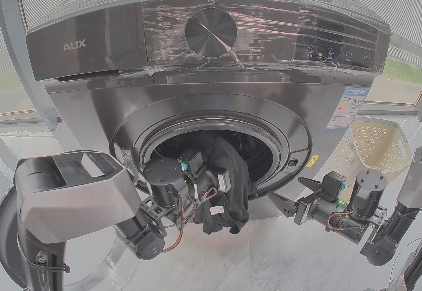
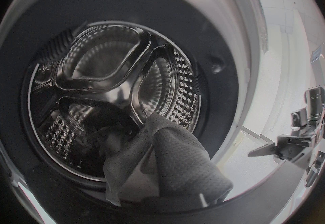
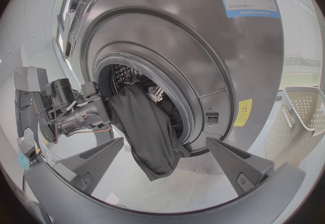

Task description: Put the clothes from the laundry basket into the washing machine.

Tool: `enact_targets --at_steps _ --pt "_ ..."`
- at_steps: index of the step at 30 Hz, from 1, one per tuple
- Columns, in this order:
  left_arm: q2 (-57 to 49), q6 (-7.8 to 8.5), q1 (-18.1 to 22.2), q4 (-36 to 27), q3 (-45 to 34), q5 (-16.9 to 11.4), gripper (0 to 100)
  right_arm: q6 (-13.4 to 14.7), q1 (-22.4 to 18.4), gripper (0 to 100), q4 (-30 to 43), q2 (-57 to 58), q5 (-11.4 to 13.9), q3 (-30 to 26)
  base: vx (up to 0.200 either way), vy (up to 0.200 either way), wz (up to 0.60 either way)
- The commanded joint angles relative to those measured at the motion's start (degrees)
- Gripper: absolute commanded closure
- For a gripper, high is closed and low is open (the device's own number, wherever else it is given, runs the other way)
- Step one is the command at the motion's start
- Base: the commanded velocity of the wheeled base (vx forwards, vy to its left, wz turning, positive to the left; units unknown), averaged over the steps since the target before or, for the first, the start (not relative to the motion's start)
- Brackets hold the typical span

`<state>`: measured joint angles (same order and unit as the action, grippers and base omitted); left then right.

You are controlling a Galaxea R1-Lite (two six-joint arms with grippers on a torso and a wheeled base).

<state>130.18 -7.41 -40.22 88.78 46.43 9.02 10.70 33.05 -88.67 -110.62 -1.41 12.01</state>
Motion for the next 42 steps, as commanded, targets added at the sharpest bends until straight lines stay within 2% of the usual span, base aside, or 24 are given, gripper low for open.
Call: enact_targets --at_steps 1,9,12,16,18,21,26,27,30,33,40,41,42 --pt "6.93 0.12 3.13 -1.95 8.59 -0.76 100 0.02 0.09 0 -0.01 0.58 0.01 -0.14 0.0 0.0 0.0" --pt "8.24 0.56 4.8 -11.79 14.3 -0.85 100 0.11 0.44 0 -0.01 0.4 0.01 -0.14 0.0 0.0 0.0" --pt "10.0 2.31 5.59 -15.48 17.9 -0.94 100 0.11 0.53 0 -0.01 0.31 0.01 -0.14 0.0 0.0 0.0" --pt "14.57 5.83 6.29 -17.07 24.93 -0.94 100 0.11 0.53 0 -0.01 0.14 0.01 -0.23 0.0 0.0 0.0" --pt "16.42 6.71 7.17 -18.74 28.71 -0.94 100 0.11 0.53 0 -0.01 0.14 0.01 -0.23 0.0 0.0 0.0" --pt "18.18 6.71 7.26 -22.16 33.99 -0.94 100 0.11 0.53 0 -0.01 0.14 0.01 -0.14 0.0 0.0 0.0" --pt "22.22 6.53 8.4 -31.48 47.96 -0.06 100 0.11 0.53 0 -0.01 0.31 0.01 -0.14 0.0 0.0 0.0" --pt "24.15 6.45 8.93 -33.85 53.67 0.82 100 0.11 0.53 0 -0.01 0.31 0.01 -0.14 0.0 0.0 0.0" --pt "27.05 6.09 9.89 -37.28 62.9 2.58 100 0.11 0.53 0 -0.01 0.14 0.01 -0.23 0.0 0.0 0.0" --pt "27.67 5.92 10.6 -38.95 66.42 3.11 100 0.11 0.53 0 -0.01 -0.04 0.01 -0.23 0.0 0.0 0.0" --pt "27.14 4.69 11.39 -40.0 66.07 3.72 100 0.11 0.61 0 -0.01 0.05 0.01 -0.14 0.0 0.0 0.0" --pt "27.14 4.6 11.39 -39.92 65.98 3.72 0 0.11 0.7 0 -0.01 0.05 0.01 -0.14 0.0 0.0 0.0" --pt "27.05 4.34 11.3 -39.83 65.8 3.72 0 0.11 0.79 0 -0.01 0.05 0.01 -0.23 0.0 0.0 0.0"
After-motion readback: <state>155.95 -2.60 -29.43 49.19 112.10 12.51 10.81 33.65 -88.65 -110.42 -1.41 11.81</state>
